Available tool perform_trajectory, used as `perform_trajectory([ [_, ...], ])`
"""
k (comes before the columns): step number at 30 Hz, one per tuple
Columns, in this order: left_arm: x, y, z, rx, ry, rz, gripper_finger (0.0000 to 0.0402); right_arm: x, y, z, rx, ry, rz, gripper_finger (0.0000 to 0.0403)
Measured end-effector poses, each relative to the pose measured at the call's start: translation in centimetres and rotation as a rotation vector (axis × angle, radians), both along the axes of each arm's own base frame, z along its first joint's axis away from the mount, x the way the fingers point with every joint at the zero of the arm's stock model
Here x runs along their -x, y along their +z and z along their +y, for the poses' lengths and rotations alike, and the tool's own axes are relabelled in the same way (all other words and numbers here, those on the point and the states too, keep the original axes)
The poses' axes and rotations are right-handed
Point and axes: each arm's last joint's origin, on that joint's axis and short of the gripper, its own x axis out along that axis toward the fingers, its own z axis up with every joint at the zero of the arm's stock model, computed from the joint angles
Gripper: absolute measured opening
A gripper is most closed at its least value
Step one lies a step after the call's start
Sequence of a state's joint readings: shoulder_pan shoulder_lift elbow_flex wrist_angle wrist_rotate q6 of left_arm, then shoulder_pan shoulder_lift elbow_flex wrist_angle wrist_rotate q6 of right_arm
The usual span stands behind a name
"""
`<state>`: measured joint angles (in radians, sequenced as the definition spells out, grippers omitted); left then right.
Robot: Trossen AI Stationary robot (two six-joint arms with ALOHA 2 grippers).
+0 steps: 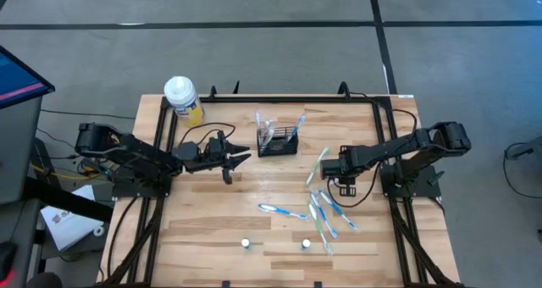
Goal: Pick & Place toothbrushing station
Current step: Put the orange toothbrush into the black mesh organizer
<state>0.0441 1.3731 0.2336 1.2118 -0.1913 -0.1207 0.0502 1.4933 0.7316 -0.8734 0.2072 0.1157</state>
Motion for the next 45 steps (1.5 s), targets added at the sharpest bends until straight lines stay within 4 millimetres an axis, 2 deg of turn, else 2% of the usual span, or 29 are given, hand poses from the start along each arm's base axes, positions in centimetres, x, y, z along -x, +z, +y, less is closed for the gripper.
perform_trajectory([
  [3, 0.0, 0.0, 0.0, 0.000, 0.000, 0.000, 0.0104, 0.0, 0.0, 0.0, -0.001, 0.003, -0.001, 0.0099],
  [7, 0.0, 0.0, 0.0, 0.000, -0.002, 0.000, 0.0104, 0.0, 0.0, 0.0, -0.007, 0.006, 0.002, 0.0029],
  [9, 0.0, 0.0, 0.0, 0.000, -0.004, 0.000, 0.0104, 0.0, 0.0, 0.1, -0.029, 0.016, 0.002, 0.0009],
  [21, 0.0, 0.0, 0.0, 0.000, -0.004, 0.000, 0.0104, -0.3, 0.5, 0.2, -0.042, 0.024, 0.005, 0.0000],
  [35, 0.0, 0.0, -0.1, 0.030, -0.034, -0.007, 0.0104, -2.7, 4.2, 2.3, 0.001, 0.130, -0.085, 0.0000],
  [45, 0.0, 0.0, -0.2, 0.095, -0.093, -0.021, 0.0104, -4.0, 7.6, 4.1, 0.118, 0.201, -0.176, 0.0000],
])
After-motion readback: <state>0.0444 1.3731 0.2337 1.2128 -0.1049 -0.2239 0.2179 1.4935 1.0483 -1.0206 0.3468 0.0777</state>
